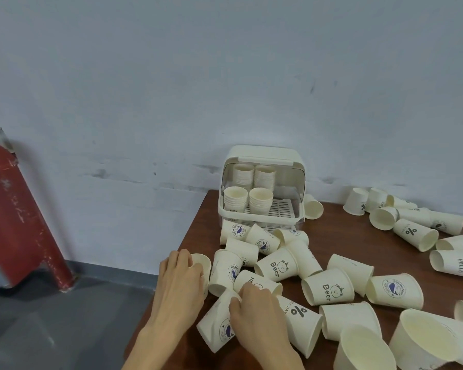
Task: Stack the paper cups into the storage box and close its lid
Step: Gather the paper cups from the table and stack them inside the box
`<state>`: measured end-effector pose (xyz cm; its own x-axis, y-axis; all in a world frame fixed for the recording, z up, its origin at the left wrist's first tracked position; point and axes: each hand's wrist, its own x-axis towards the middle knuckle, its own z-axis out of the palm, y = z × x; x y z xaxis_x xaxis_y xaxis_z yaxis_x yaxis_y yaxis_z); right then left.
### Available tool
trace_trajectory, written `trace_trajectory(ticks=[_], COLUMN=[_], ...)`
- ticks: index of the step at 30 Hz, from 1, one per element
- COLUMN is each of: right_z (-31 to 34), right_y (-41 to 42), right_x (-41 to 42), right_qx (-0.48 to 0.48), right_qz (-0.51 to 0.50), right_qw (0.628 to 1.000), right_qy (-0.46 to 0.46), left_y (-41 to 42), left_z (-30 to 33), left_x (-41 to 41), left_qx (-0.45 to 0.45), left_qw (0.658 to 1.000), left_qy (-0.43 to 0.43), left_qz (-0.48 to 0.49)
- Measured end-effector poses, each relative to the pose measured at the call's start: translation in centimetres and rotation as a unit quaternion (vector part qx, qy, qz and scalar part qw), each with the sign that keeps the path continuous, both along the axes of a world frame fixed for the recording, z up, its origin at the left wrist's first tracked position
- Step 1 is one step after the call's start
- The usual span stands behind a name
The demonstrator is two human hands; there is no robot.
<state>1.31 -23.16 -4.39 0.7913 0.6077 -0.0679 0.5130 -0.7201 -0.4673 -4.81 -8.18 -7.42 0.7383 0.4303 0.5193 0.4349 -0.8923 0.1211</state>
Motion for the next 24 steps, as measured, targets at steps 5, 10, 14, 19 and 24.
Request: trace_trajectory(ticks=[5, 10, 14, 19, 24], right_z=[0.5, 1.8, 3.2, 4.5, 5.6], right_y=[-0.1, -0.2, 0.0, 0.4, 0.8], right_x=[-0.5, -0.7, -0.3, 0.8, 2.4], right_qx=[0.021, 0.044, 0.062, 0.080, 0.096], right_qz=[0.006, 0.009, 0.010, 0.000, 0.004], right_qw=[1.000, 0.999, 0.998, 0.996, 0.993], right_qy=[0.022, 0.008, -0.028, -0.046, -0.066], left_y=[0.1, 0.1, -0.1, -0.5, -0.2], left_z=[0.3, 1.3, 2.4, 4.1, 5.9], left_x=[-0.5, -0.4, 0.1, 0.6, 1.6], left_qx=[0.012, 0.018, 0.024, 0.041, 0.059], left_qw=[1.000, 1.000, 0.999, 0.999, 0.997], left_qy=[-0.001, -0.020, -0.028, -0.009, -0.032], left_qz=[0.001, 0.006, 0.013, 0.030, 0.036])
